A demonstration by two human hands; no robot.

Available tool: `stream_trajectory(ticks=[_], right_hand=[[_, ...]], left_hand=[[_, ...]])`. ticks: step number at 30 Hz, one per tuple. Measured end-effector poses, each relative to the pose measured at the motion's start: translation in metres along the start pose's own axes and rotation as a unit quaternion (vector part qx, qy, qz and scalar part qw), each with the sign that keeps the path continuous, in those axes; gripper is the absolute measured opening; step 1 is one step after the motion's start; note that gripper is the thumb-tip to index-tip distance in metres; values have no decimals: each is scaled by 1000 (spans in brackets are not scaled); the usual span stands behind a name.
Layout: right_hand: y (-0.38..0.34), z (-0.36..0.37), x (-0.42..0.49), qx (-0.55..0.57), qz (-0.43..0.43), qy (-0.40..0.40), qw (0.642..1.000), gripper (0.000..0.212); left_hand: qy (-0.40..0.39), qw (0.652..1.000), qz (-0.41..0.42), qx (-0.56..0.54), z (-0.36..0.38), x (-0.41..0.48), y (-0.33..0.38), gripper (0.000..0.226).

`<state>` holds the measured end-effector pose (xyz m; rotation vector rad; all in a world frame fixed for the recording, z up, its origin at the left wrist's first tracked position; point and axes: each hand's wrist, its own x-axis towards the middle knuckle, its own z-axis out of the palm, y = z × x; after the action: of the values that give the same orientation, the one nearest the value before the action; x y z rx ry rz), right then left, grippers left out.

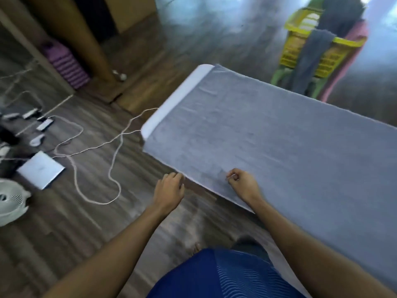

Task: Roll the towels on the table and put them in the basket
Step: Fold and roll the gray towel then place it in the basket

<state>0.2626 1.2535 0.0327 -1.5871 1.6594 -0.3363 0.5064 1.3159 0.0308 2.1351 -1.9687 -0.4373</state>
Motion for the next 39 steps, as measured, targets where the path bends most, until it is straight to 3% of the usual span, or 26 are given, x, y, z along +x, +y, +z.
stream_trajectory(ticks=[10,16,21,25,31,35,39], right_hand=[[-194,129,95,-14,-103,-97,990,18],[-293,185,178,3,-160,-135,978,15],[-362,208,258,18,-126,-127,984,14],[-402,205,313,55,-85,-115,988,13],[-426,184,384,106,-27,-29,994,15],[-420,178,424,139,48,73,986,13],[-419,172,434,168,141,183,958,11]], left_hand=[[78,982,-168,-22,-84,30,-176,15],[96,972,-213,-23,-126,104,-261,15],[77,976,-203,-31,-163,194,-330,14],[54,986,-154,-33,-190,279,-364,20],[14,998,-30,-44,-207,415,-377,12],[-29,996,82,-27,-208,506,-371,14],[-91,972,215,-13,-205,584,-356,11]])
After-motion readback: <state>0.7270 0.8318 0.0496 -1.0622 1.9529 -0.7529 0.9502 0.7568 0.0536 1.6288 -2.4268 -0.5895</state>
